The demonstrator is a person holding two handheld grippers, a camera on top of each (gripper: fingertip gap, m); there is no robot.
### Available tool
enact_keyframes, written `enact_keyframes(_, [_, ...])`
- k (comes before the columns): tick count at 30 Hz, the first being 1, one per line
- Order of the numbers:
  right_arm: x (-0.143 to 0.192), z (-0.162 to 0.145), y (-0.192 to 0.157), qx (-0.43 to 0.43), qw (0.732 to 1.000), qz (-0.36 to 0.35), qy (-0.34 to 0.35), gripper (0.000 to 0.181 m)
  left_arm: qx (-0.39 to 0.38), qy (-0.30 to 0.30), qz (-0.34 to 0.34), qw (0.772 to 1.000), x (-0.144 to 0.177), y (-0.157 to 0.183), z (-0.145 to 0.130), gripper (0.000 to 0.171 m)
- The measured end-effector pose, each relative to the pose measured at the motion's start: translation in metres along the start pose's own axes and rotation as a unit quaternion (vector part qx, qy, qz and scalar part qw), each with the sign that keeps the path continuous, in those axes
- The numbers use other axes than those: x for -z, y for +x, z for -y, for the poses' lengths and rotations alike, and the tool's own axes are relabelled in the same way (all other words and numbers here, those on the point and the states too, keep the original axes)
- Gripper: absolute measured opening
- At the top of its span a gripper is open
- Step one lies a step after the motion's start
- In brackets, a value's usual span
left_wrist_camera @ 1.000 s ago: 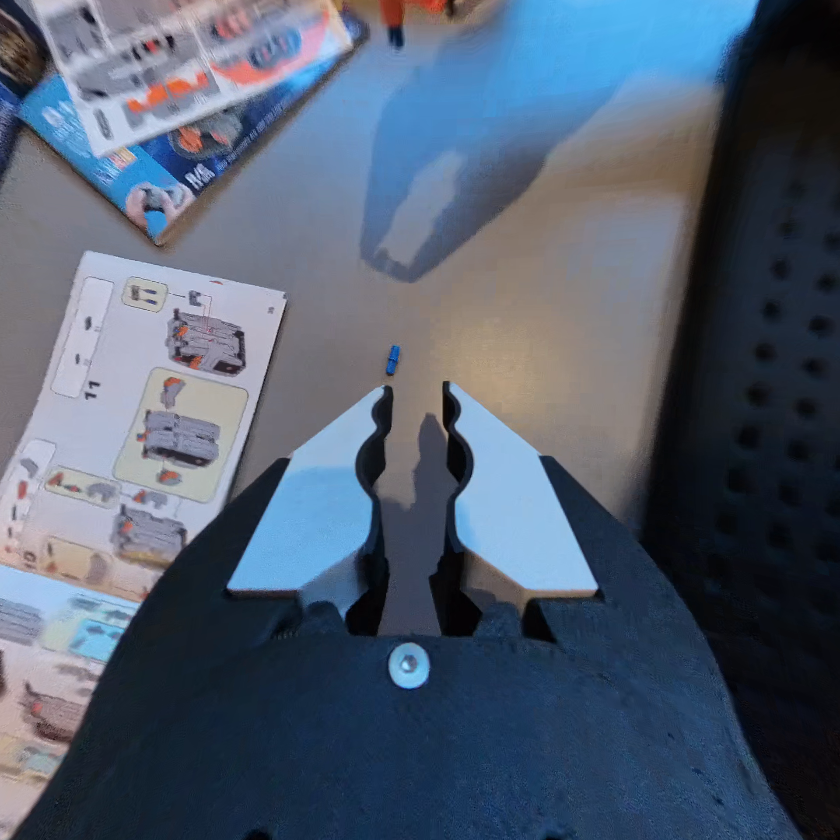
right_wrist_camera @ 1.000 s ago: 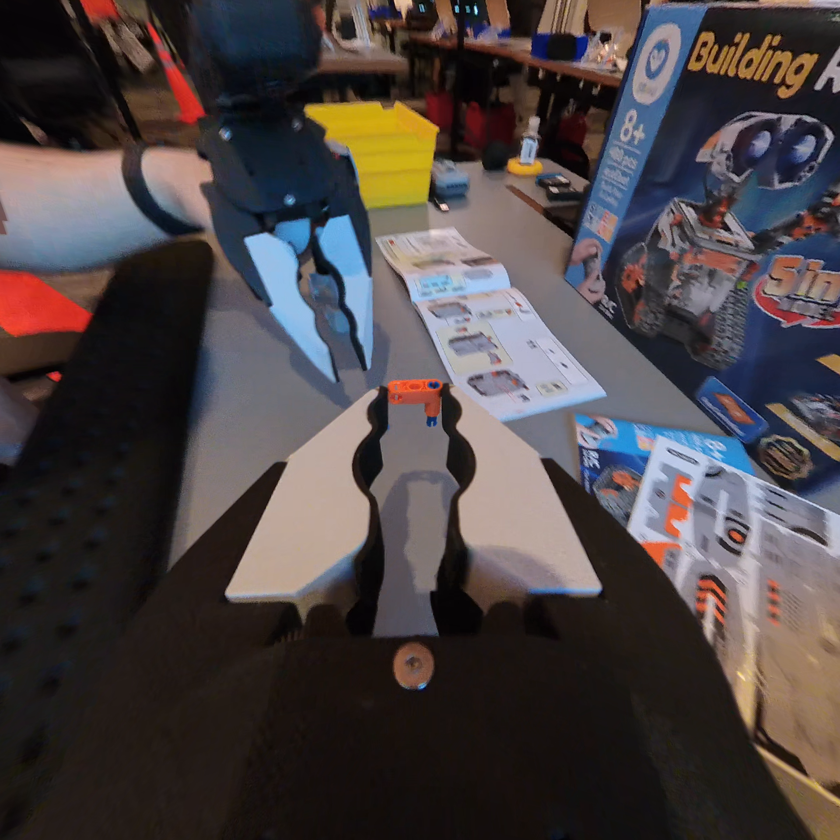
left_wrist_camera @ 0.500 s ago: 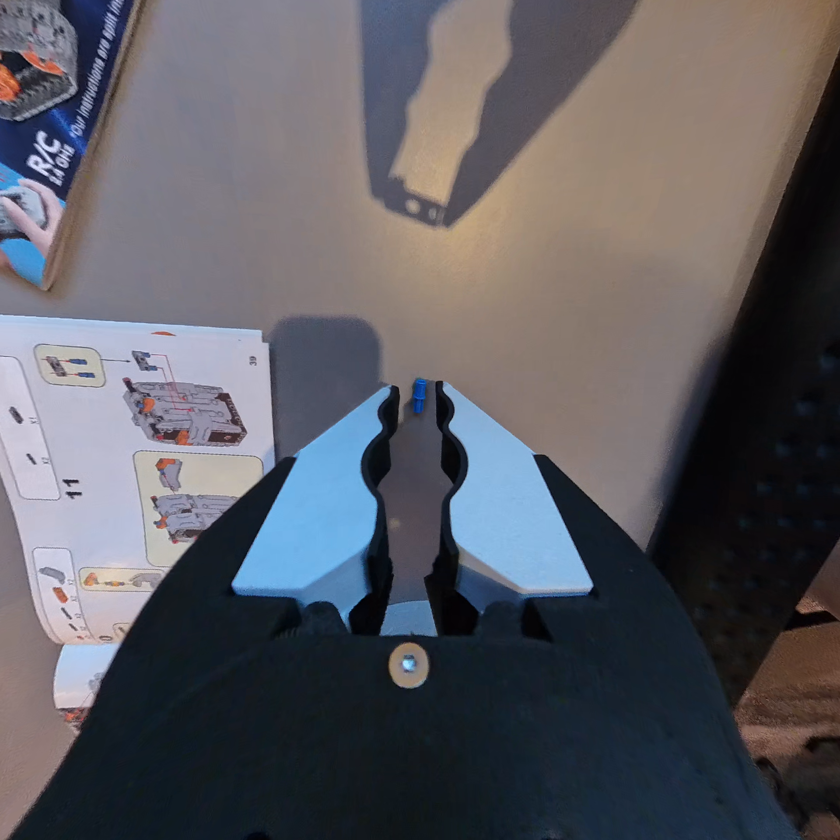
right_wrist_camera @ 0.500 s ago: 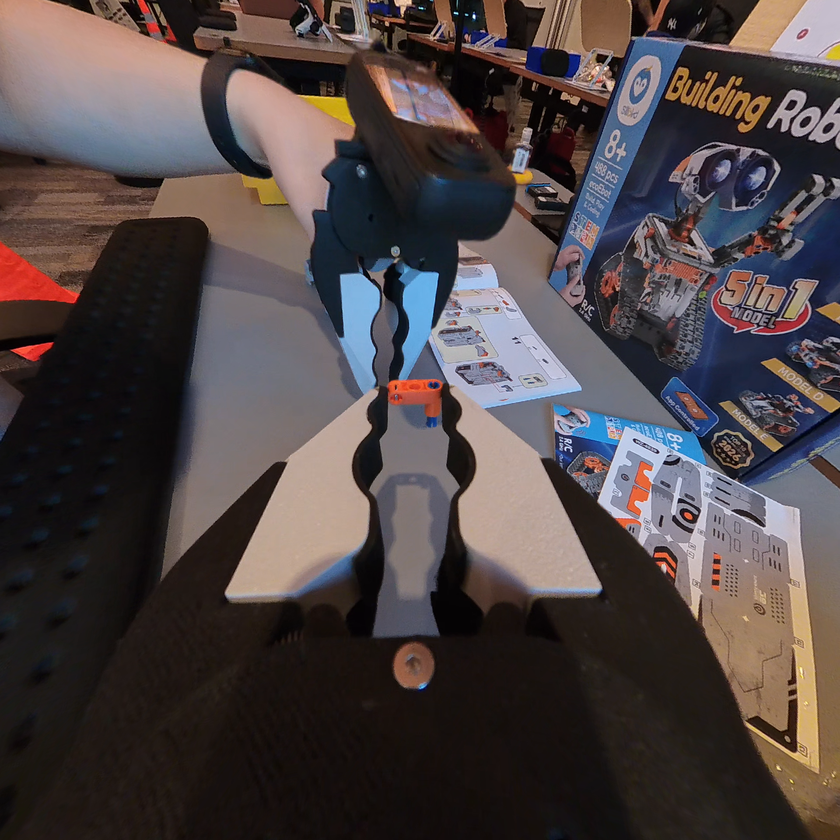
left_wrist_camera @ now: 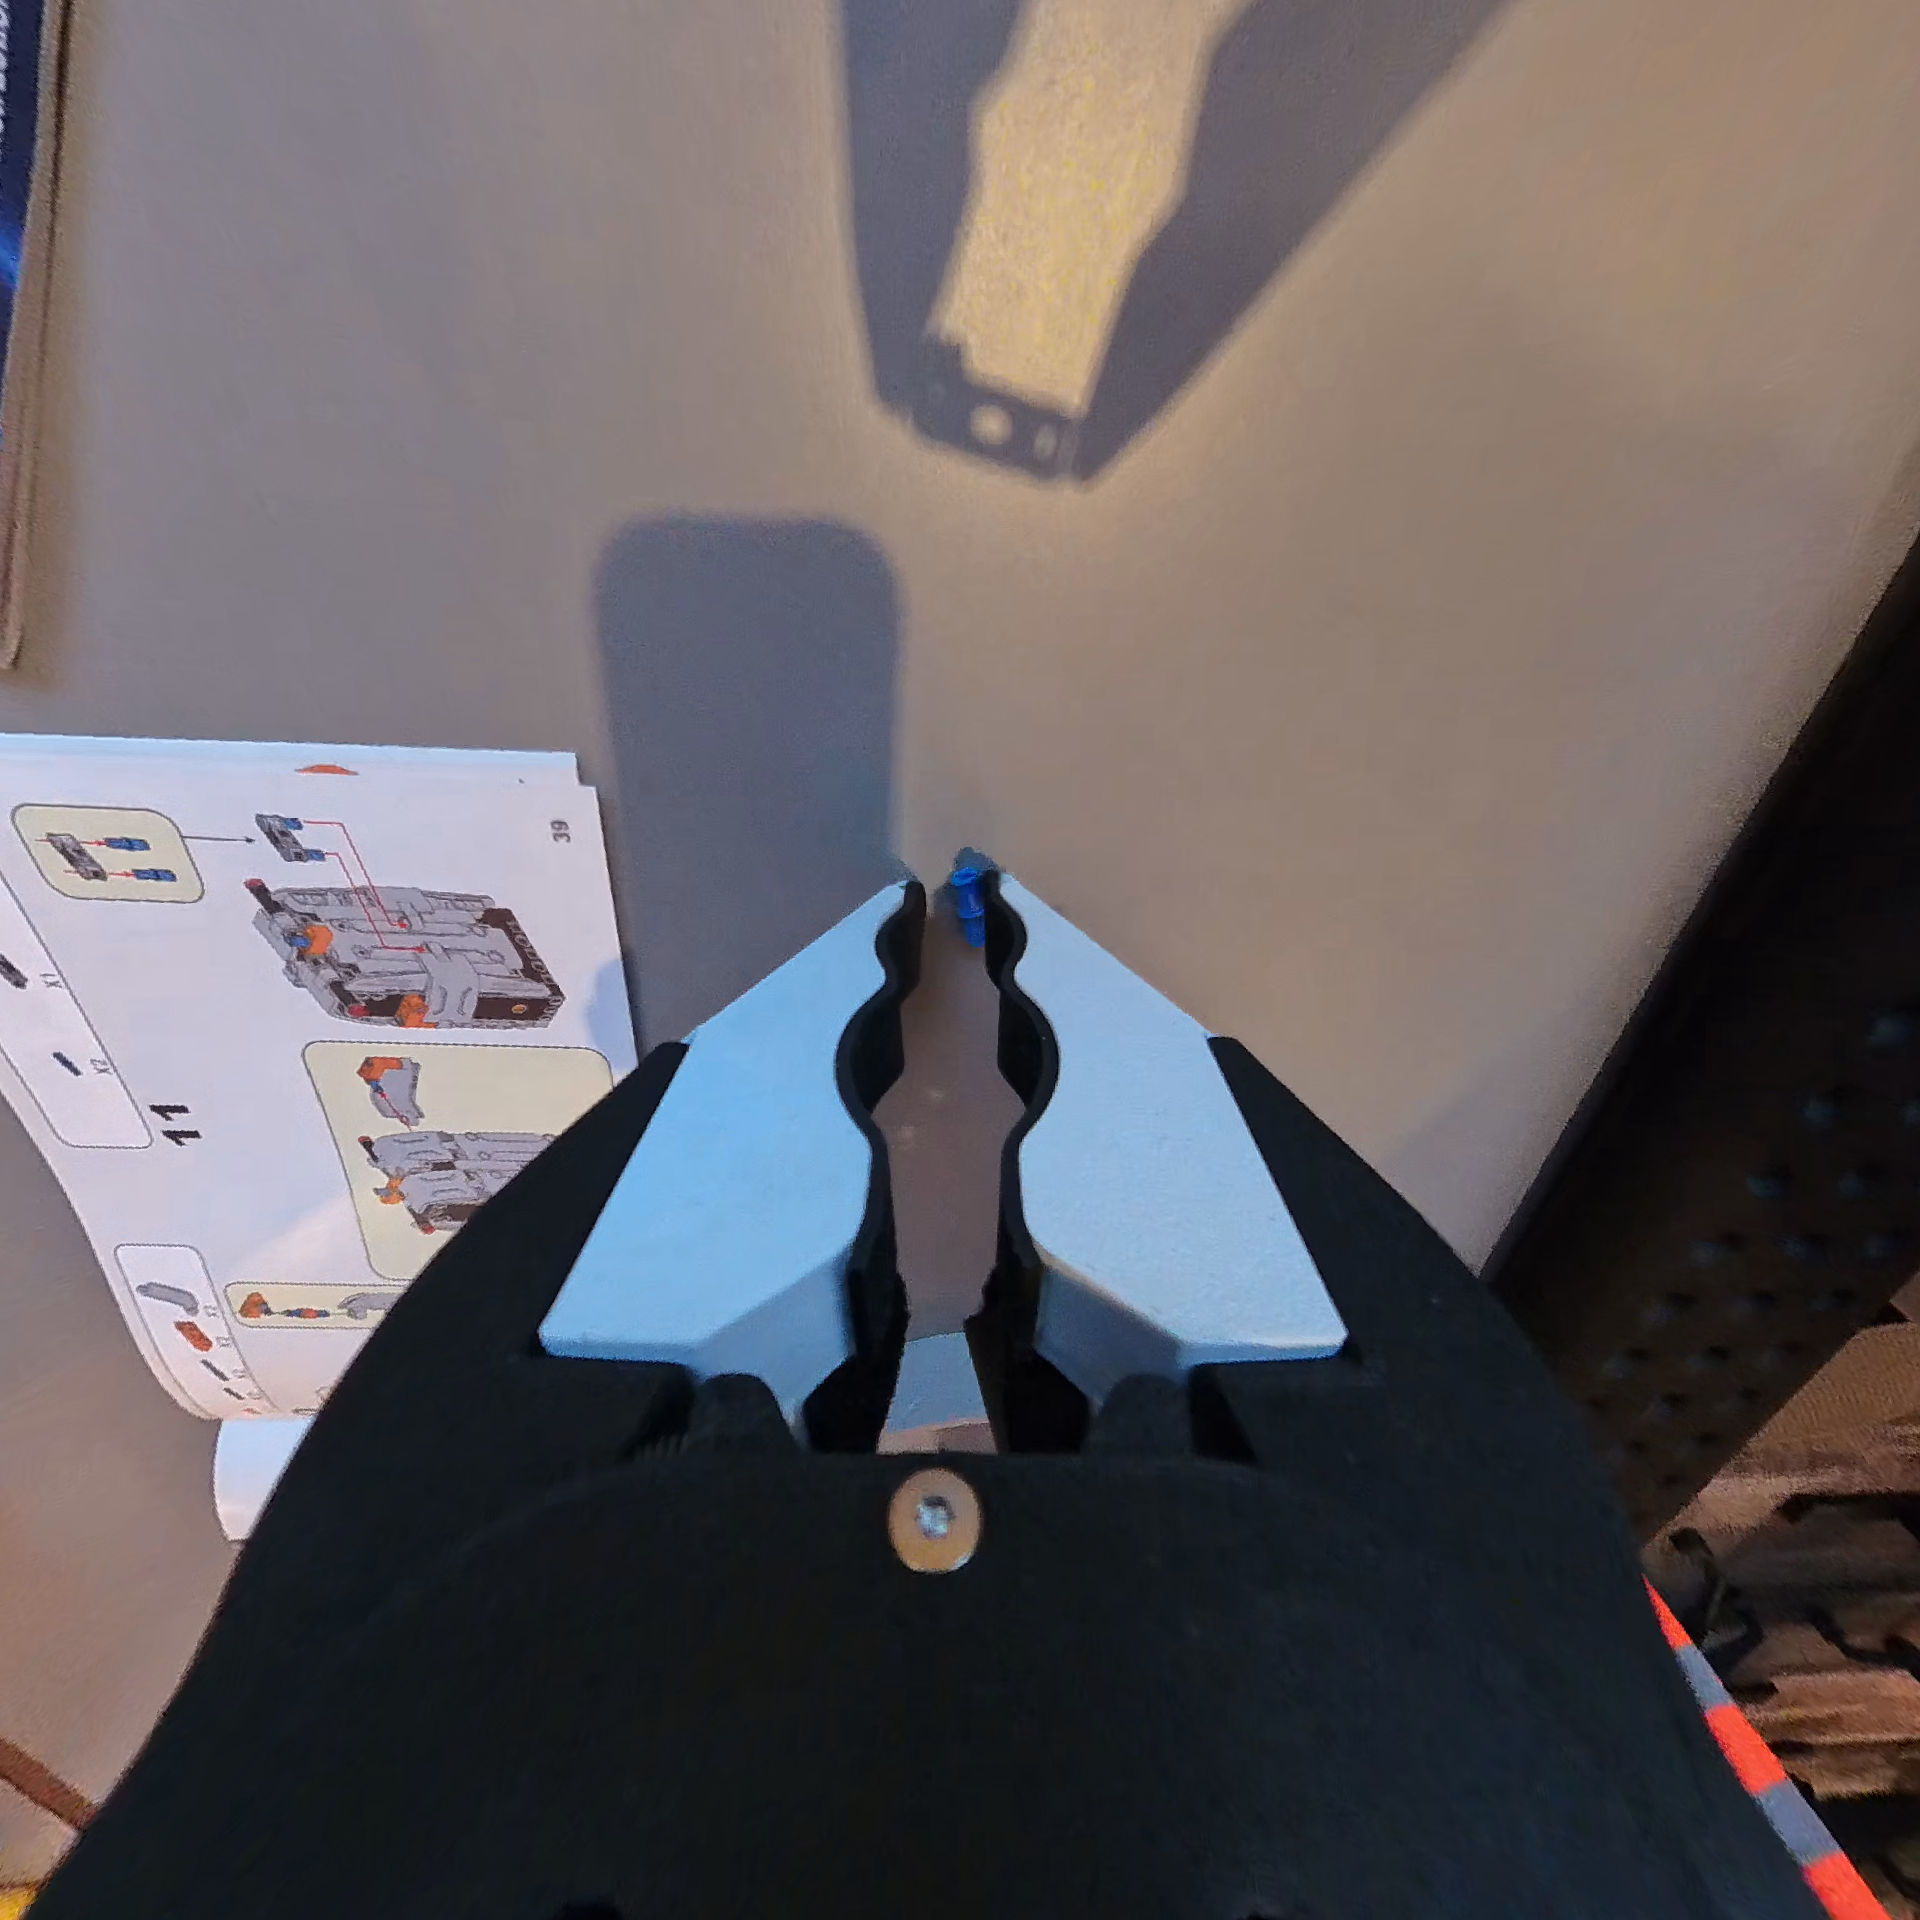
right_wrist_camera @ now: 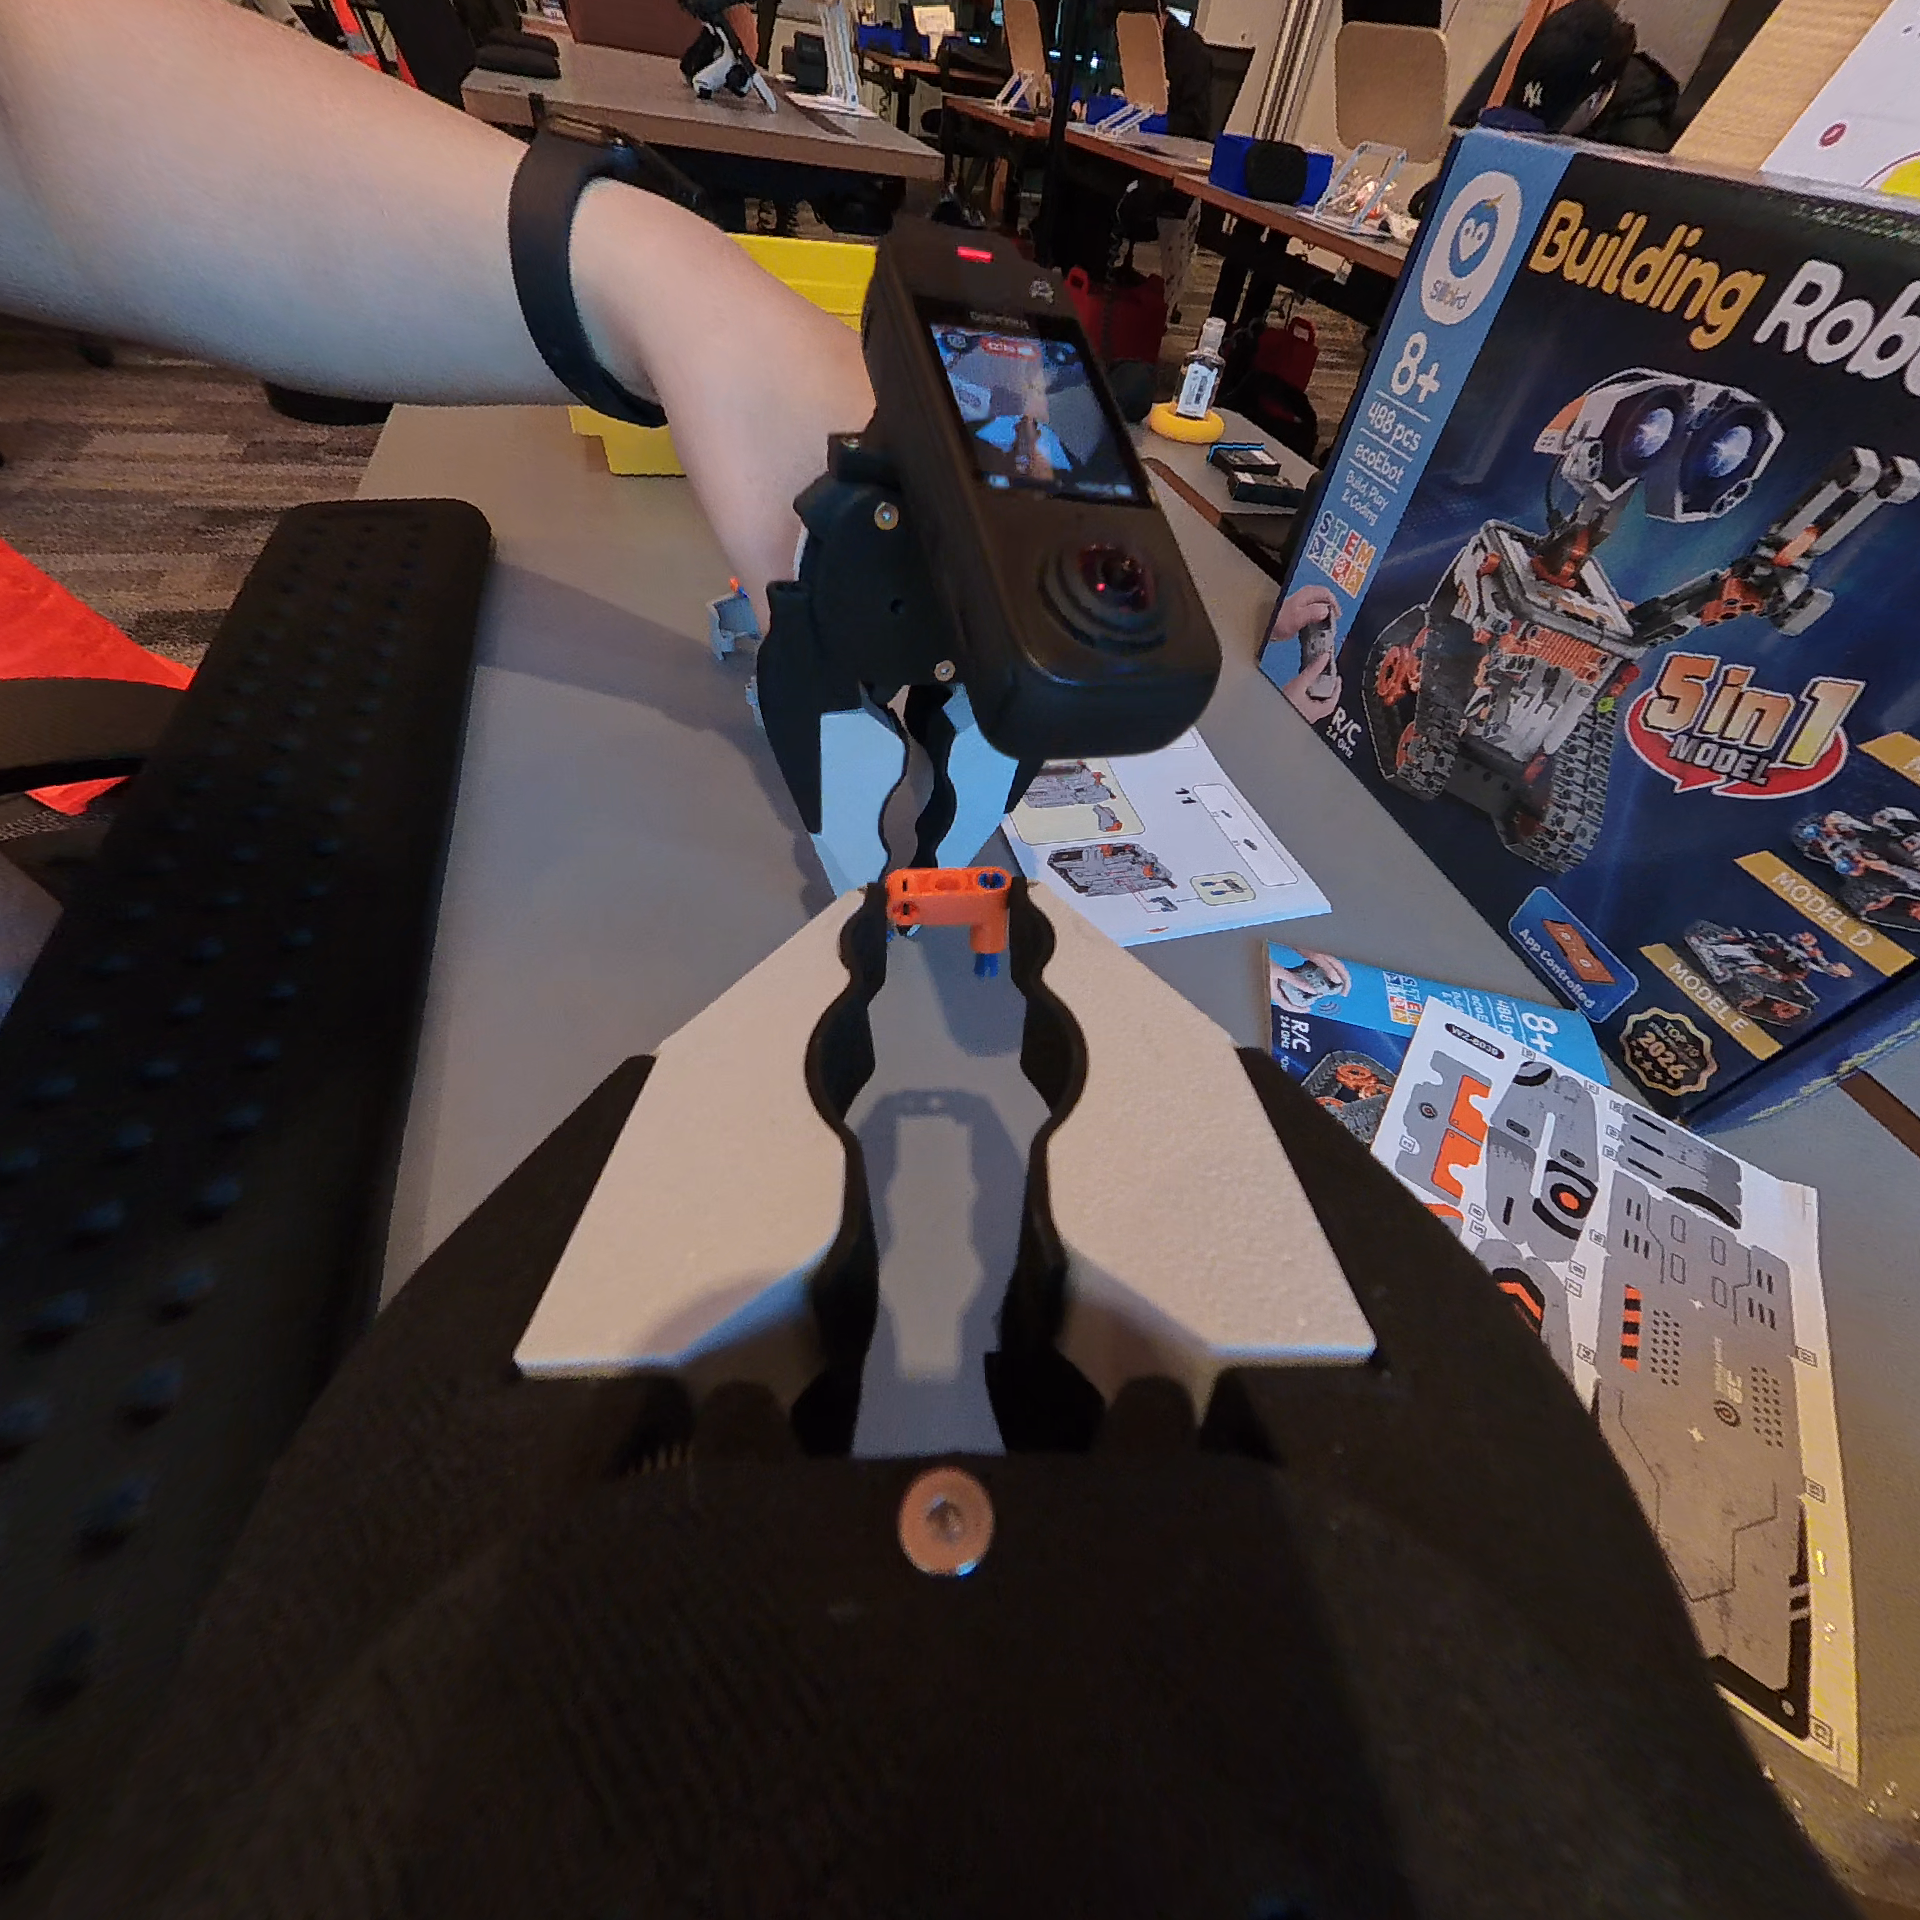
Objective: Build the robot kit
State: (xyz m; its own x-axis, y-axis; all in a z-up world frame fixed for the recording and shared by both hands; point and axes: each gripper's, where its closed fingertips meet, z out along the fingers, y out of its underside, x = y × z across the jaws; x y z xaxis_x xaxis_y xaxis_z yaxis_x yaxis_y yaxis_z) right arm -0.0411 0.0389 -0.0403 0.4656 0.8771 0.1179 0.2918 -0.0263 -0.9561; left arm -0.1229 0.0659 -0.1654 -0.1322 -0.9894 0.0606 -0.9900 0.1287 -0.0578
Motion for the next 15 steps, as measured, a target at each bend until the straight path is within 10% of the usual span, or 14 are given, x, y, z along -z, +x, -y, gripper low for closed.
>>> enact_keyframes(15, [-0.0016,-0.0016,-0.0011,0.004,1.000,0.000,-0.006,0.023,0.023,-0.003,-0.009,1.000,-0.0002,0.0011,0.0000,0.005])
